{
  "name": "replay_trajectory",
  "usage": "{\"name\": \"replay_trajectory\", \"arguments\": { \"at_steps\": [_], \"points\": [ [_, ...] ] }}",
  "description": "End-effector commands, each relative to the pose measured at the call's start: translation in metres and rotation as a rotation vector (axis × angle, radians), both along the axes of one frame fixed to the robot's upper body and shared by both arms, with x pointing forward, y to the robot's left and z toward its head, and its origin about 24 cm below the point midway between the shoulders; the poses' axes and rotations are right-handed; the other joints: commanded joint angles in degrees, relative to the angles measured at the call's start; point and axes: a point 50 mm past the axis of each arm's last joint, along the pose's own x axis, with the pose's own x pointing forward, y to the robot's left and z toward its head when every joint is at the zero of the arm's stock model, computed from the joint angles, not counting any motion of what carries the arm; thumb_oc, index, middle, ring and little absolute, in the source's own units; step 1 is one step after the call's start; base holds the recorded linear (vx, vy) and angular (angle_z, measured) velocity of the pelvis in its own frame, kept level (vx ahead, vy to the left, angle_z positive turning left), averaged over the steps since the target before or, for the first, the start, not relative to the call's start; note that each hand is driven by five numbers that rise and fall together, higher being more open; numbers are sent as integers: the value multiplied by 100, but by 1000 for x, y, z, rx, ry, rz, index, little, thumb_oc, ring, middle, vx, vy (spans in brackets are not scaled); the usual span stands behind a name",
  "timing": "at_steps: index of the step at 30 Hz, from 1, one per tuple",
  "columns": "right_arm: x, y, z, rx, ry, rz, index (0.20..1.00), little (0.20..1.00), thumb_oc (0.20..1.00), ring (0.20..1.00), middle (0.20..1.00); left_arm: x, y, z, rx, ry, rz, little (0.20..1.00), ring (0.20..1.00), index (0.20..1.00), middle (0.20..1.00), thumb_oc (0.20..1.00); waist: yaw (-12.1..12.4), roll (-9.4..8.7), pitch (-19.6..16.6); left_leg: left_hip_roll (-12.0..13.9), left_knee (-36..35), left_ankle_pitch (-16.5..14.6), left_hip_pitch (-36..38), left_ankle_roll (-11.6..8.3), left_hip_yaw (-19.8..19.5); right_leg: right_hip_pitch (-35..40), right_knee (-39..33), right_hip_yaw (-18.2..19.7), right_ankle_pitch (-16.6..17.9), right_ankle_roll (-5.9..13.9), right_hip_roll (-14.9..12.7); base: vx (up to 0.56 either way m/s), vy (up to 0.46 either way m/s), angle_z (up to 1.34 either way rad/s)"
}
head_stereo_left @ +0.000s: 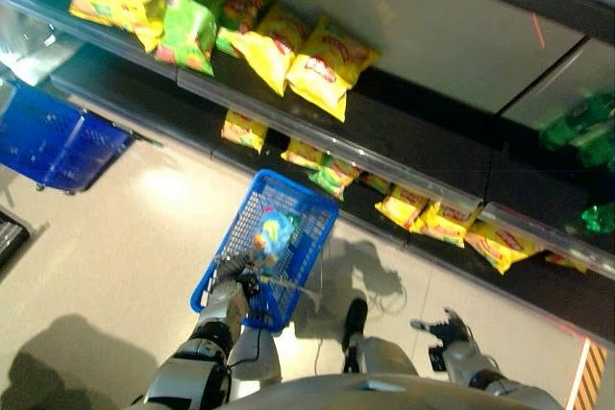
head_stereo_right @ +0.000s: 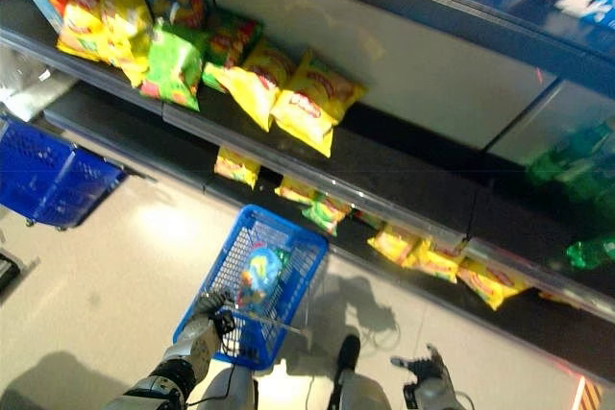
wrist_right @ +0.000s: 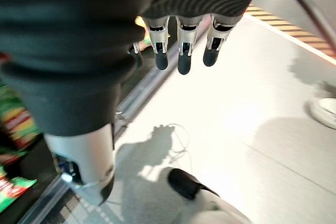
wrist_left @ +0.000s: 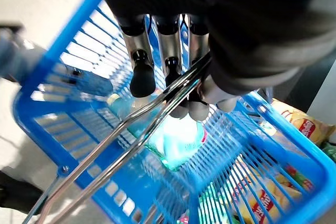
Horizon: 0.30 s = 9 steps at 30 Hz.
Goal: Pick up the snacks into the basket
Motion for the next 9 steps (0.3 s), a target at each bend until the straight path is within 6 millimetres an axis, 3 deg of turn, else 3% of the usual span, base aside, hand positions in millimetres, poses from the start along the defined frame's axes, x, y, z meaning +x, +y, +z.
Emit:
{"name": "replay_trajectory", "arguments": {
  "at_steps": [1, 6, 9],
  "points": [
    [20, -7, 5, -5, -4, -1, 1000, 1000, 1000, 1000, 1000, -56, 40, -17, 268, 293, -279, 200, 200, 200, 200, 200, 44, 174, 57, -552, 30, -444, 84, 393, 93, -390, 320, 97, 2, 279, -57, 131, -8, -9],
    [-9, 0, -3, 50, 74, -57, 1000, 1000, 1000, 1000, 1000, -87, 40, -26, 196, 374, -205, 200, 200, 200, 200, 200, 54, 180, -352, -513, 22, -516, 276, 369, 102, -154, 298, 114, -90, 273, -40, 86, -10, -3],
    [-11, 5, -4, 72, 84, -47, 1000, 1000, 1000, 1000, 1000, -96, 40, -29, 159, 403, -183, 200, 200, 200, 200, 200, 51, 186, -499, -504, 22, -540, 343, 358, 109, -79, 288, 119, -116, 275, -33, 56, -3, 0]
  ]
}}
